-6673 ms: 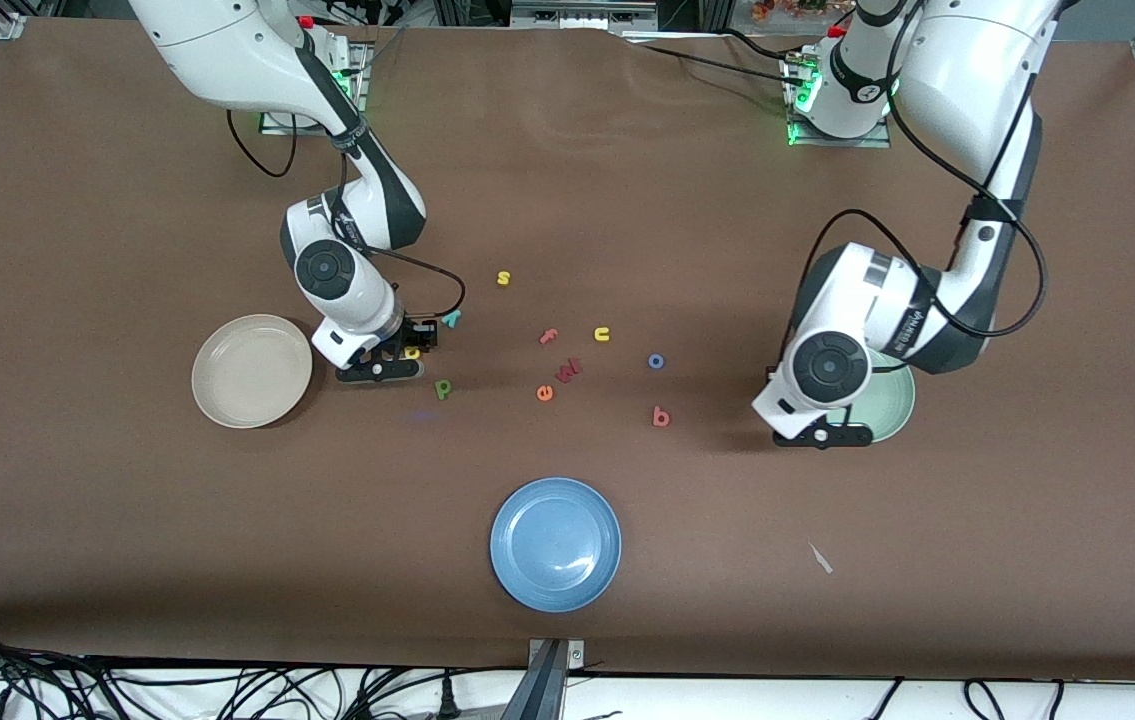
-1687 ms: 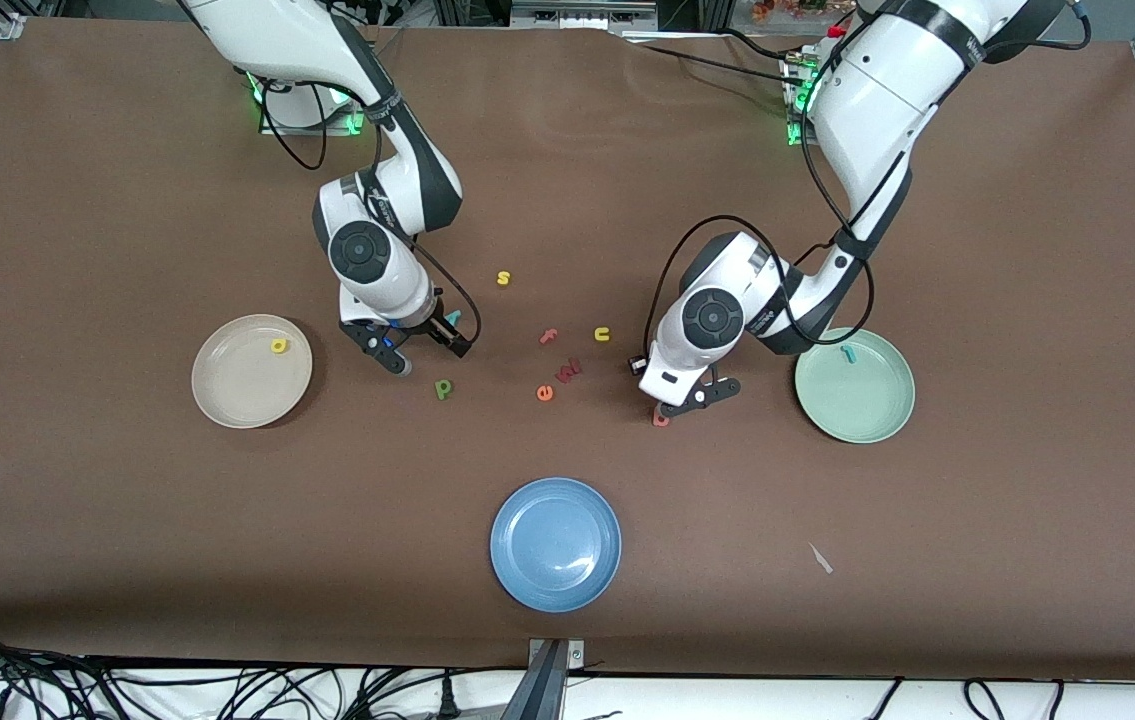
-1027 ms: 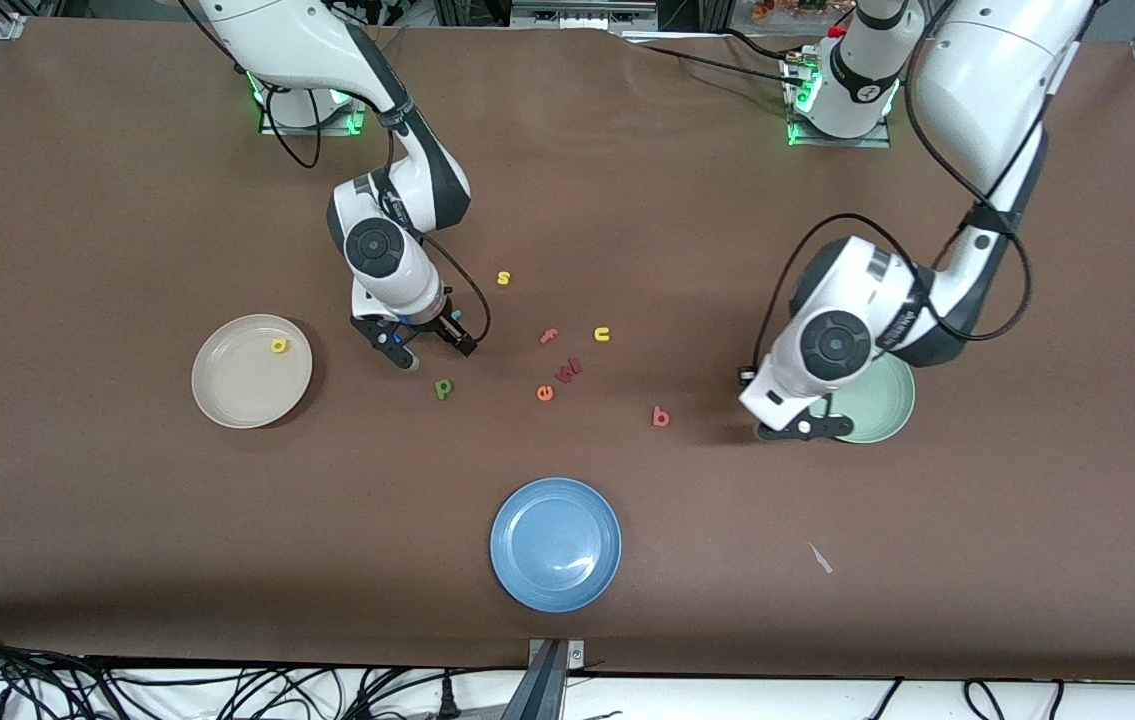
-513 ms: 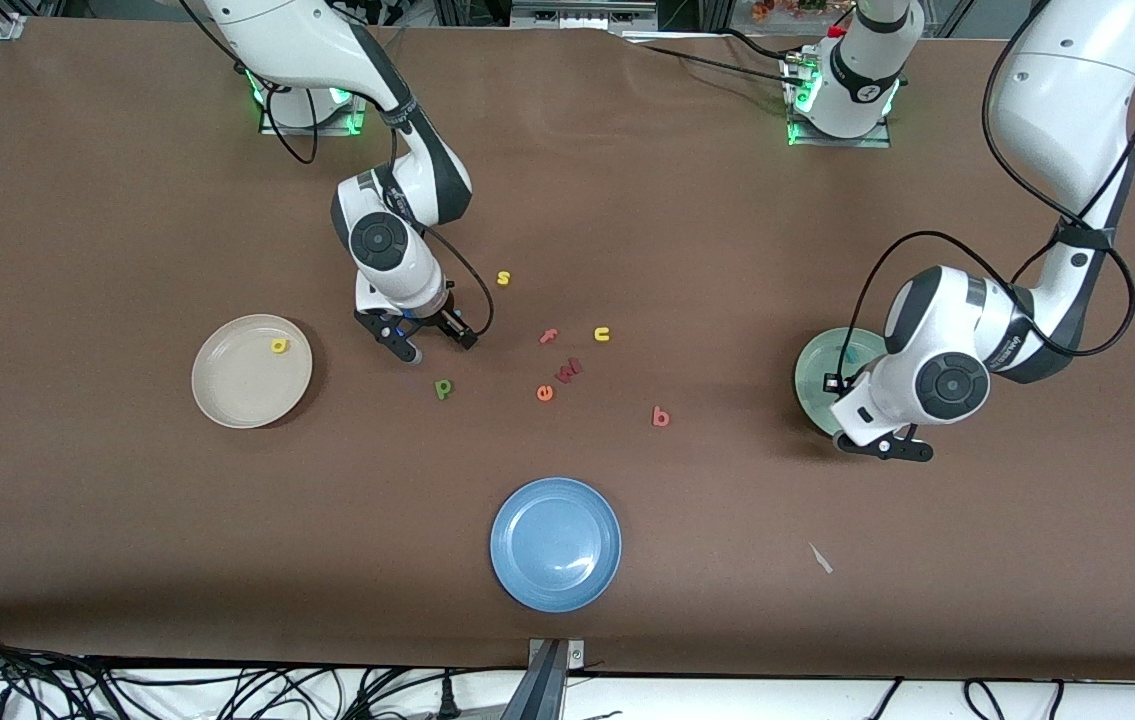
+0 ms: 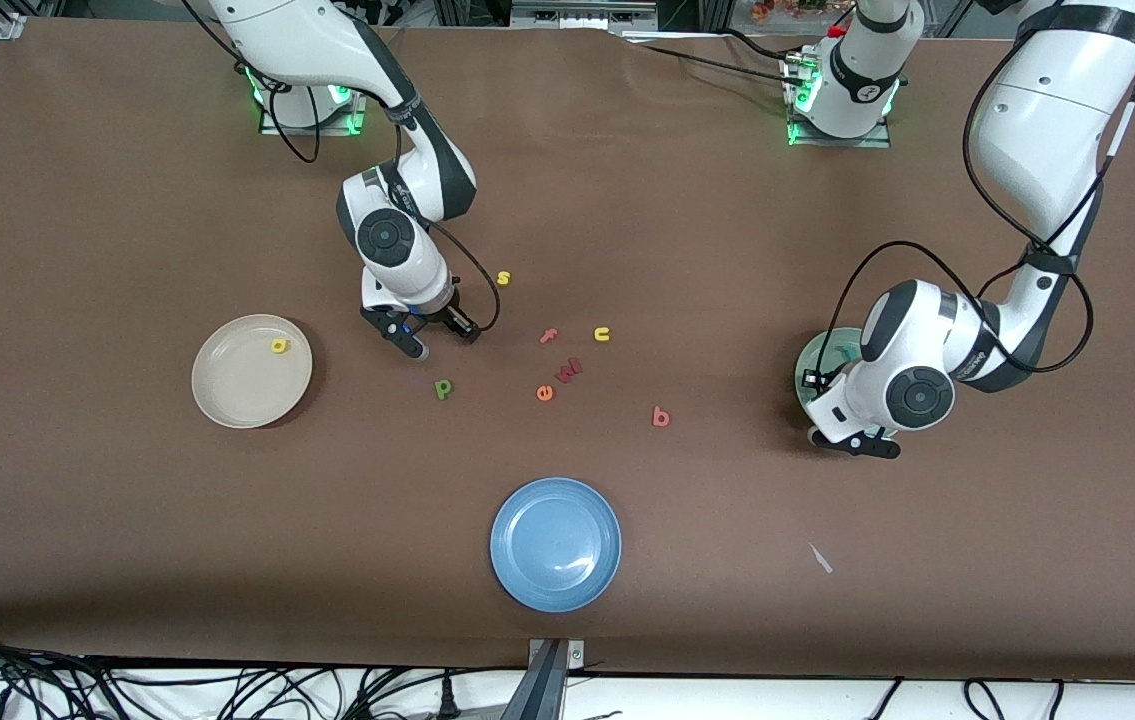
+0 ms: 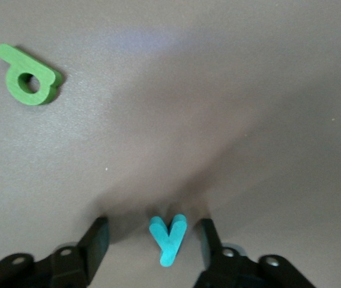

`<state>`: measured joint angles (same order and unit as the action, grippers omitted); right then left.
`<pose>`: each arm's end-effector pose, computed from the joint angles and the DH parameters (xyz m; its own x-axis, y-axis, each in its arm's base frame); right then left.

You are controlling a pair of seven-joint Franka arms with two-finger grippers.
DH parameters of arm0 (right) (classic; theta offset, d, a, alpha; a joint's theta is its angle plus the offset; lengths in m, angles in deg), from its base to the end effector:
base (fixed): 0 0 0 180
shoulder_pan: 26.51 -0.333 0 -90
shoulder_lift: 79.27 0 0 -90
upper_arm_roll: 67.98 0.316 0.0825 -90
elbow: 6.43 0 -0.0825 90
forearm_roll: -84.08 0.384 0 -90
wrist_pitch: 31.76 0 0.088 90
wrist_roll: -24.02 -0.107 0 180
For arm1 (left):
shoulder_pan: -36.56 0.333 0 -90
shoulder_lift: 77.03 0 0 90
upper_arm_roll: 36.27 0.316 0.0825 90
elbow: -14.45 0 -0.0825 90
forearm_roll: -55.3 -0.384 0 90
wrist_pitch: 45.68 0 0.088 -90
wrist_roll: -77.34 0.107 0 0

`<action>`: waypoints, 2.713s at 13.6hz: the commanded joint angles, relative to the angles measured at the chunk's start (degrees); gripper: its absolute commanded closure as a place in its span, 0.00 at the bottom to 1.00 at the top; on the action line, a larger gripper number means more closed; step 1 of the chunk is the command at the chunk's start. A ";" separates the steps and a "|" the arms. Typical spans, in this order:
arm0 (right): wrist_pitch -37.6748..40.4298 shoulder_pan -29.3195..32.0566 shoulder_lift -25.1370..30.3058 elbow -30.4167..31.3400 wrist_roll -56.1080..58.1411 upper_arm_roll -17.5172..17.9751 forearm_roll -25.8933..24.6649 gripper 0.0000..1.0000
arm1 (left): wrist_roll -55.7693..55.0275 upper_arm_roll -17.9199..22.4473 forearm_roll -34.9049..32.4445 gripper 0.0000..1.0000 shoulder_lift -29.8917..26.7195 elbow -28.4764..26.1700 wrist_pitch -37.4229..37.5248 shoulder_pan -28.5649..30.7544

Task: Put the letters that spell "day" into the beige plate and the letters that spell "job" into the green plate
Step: 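Carry the o to the green plate while the right gripper grasps y, then release the o on the green plate while the right gripper places y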

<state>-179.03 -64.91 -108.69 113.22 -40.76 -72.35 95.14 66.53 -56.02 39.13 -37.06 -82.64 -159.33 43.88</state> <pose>0.4825 0.3216 0.1718 0.7684 -0.6361 -0.0698 -0.6375 -0.7704 0.0027 0.6246 -0.1038 0.1843 0.9287 -0.1362 -0.3448 -0.1624 -0.9856 -0.0481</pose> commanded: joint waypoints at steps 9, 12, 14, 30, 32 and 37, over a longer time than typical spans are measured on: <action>-0.38 -0.36 0.76 0.77 0.18 0.07 0.81 0.96 | 0.79 -0.29 4.22 0.00 -0.42 1.20 0.27 -0.11; 6.71 -0.27 1.19 -2.56 1.94 -0.89 0.28 1.00 | 0.18 -2.73 4.31 0.00 -2.79 2.51 0.61 -0.37; 10.06 -0.27 3.21 -2.75 7.97 -3.61 -0.16 1.00 | 0.18 -5.29 4.31 0.00 -3.15 5.05 1.75 -0.37; 15.09 5.25 3.93 -1.34 64.58 -24.54 -0.16 0.88 | -3.69 1.44 3.26 0.00 3.09 14.30 -19.84 -20.91; 15.35 6.32 2.52 -3.62 67.85 -24.54 0.36 0.00 | -3.69 5.15 0.98 0.00 3.88 13.68 -22.32 -23.66; 20.17 5.18 2.17 -9.06 64.54 -23.32 0.89 0.00 | -4.21 5.16 1.41 0.01 5.99 13.42 -22.50 -23.93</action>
<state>-162.28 -59.36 -105.73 107.70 25.60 -96.31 95.13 63.32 -51.27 41.68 -32.17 -70.39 -181.25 20.77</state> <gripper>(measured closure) 0.203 0.000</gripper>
